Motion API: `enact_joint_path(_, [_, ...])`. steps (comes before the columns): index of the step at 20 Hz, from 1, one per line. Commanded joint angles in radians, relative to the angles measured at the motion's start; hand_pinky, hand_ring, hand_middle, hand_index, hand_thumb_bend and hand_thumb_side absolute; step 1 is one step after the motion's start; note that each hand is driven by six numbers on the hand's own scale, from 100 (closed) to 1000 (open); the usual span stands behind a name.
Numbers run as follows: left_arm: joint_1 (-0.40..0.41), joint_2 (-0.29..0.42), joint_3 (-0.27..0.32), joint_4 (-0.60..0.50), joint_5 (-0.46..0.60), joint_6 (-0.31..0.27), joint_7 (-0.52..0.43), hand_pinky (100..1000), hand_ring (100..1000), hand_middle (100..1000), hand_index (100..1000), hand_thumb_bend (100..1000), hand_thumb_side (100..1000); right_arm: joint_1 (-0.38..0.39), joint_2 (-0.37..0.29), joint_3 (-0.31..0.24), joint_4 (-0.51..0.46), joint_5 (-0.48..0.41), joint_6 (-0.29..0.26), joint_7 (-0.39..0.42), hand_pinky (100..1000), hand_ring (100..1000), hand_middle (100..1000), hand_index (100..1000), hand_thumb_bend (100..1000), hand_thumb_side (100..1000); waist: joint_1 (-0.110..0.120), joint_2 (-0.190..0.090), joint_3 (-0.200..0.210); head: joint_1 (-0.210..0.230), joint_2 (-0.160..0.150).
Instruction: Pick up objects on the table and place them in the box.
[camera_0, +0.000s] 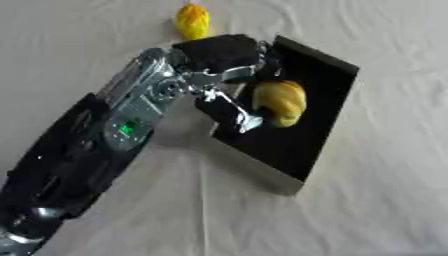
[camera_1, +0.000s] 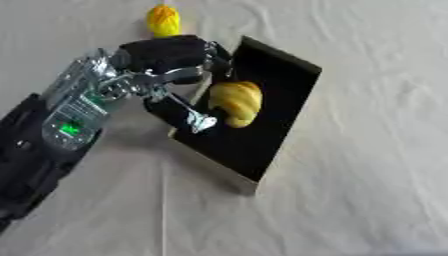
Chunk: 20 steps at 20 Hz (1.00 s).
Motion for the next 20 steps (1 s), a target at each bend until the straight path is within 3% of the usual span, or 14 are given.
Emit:
enact_joint_path(1, [-0.011, -0.024, 0.002, 0.054, -0.063, -0.023, 0.043, 731, 654, 609, 733, 100, 250, -0.006, -0.017, -0.013, -0.014, 0.004, 0.002, 0.003, 873, 790, 759, 781, 100, 473, -0.007, -0.019, -0.003, 0.003, -0.01])
enact_joint_path(2, [-0.011, -0.027, 0.003, 0.067, -0.085, -0.03, 0.053, 734, 661, 615, 741, 100, 259, -0.005, -0.016, -0.013, -0.014, 0.004, 0.003, 0.005, 873, 790, 759, 781, 100, 473, -0.006, -0.019, -0.004, 0.002, -0.009])
enact_joint_path(4, [-0.011, -0.031, 0.004, 0.088, -0.133, -0.041, 0.061, 834, 788, 742, 841, 100, 334, -0.003, -0.013, -0.012, -0.014, 0.003, 0.004, 0.006, 873, 790, 759, 780, 100, 476, -0.006, -0.018, -0.004, -0.001, -0.009])
enact_joint_path(5, [-0.011, -0.032, 0.005, 0.094, -0.16, -0.043, 0.063, 873, 827, 780, 871, 161, 382, -0.002, -0.011, -0.012, -0.014, 0.003, 0.005, 0.007, 874, 790, 759, 781, 100, 479, -0.006, -0.018, -0.003, -0.001, -0.008])
enact_joint_path(7, [-0.011, -0.033, 0.008, 0.1, -0.21, -0.046, 0.064, 919, 868, 819, 902, 253, 509, 0.0, -0.01, -0.011, -0.014, 0.001, 0.006, 0.009, 874, 791, 759, 781, 100, 483, -0.006, -0.018, -0.002, -0.002, -0.007])
enact_joint_path(12, [-0.01, -0.037, 0.022, 0.098, -0.234, -0.043, 0.082, 933, 879, 827, 912, 289, 674, 0.004, -0.006, -0.008, -0.014, -0.001, 0.008, 0.015, 875, 791, 759, 781, 100, 488, -0.008, -0.019, 0.0, -0.002, -0.008])
enact_joint_path(16, [-0.015, -0.033, 0.035, 0.061, -0.191, -0.026, 0.1, 931, 878, 824, 910, 276, 685, 0.008, -0.003, -0.007, -0.014, -0.002, 0.012, 0.017, 875, 792, 757, 780, 100, 492, -0.009, -0.021, 0.002, -0.001, -0.011])
enact_joint_path(20, [-0.029, -0.009, 0.064, -0.056, -0.095, 0.005, 0.101, 907, 852, 803, 894, 160, 615, 0.014, -0.003, -0.006, -0.014, -0.002, 0.015, 0.019, 876, 792, 757, 780, 100, 499, -0.008, -0.024, 0.004, 0.0, -0.011])
